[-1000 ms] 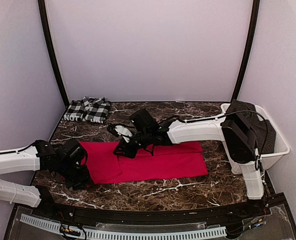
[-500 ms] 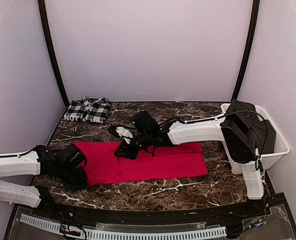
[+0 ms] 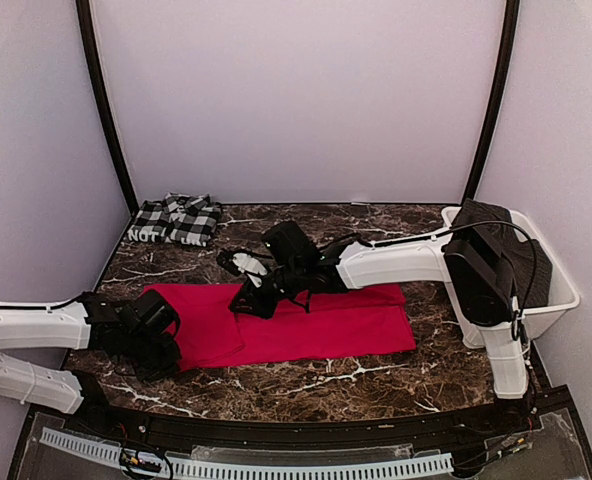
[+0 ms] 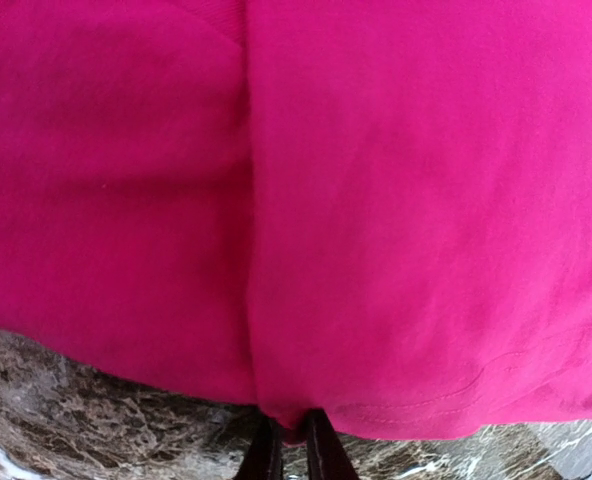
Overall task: Fold and stack the mixed laundry pile
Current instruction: Adjust the rectangle-folded T-shirt at the center of the board.
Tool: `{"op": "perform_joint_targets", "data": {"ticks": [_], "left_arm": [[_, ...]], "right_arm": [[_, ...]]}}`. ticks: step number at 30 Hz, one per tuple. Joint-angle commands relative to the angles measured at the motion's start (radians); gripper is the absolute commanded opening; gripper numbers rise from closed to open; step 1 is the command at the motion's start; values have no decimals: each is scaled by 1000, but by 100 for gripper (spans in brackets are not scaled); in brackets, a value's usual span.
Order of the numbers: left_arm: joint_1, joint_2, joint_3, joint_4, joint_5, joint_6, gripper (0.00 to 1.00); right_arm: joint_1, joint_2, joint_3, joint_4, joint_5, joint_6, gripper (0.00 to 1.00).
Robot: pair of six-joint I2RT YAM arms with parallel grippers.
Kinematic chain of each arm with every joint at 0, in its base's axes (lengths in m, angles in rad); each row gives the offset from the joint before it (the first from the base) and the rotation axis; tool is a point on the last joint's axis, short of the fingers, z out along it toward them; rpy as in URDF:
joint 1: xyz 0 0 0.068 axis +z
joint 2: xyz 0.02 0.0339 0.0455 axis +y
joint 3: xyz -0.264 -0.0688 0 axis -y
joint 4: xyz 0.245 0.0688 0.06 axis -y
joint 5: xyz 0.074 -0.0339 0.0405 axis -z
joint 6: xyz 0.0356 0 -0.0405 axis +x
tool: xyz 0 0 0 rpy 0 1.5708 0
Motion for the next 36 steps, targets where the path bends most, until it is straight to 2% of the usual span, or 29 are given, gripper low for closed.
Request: {"op": "perform_joint_targets", "data": {"ticks": [1, 5, 10, 15, 23, 30, 31, 33, 36], "left_arm": [[-2, 8, -26, 11, -2, 10, 6], [-2, -28, -26, -19, 2, 11, 0], [-2, -88, 11, -59, -5, 22, 0], [2, -82, 115, -105, -28, 61, 0], [175, -7, 191, -42, 36, 214, 0], [277, 149, 259, 53, 47, 348, 0], [283, 165, 270, 62, 74, 361, 1], [308, 220, 291, 79, 94, 392, 9], [318, 242, 324, 102, 90, 444, 26]], "right_arm": [[-8, -37, -15, 22, 3, 4, 16], [-8, -34, -15, 22, 2, 5, 16], [-9, -32, -16, 23, -1, 9, 16], [-10, -51, -25, 23, 7, 13, 16], [-62, -133, -113, 50, -13, 53, 19], [-118, -195, -187, 42, -24, 101, 20], [-125, -203, -197, 32, -16, 104, 20], [-138, -223, -222, 20, -5, 109, 20], [-164, -250, -263, 10, 10, 125, 21]]}}
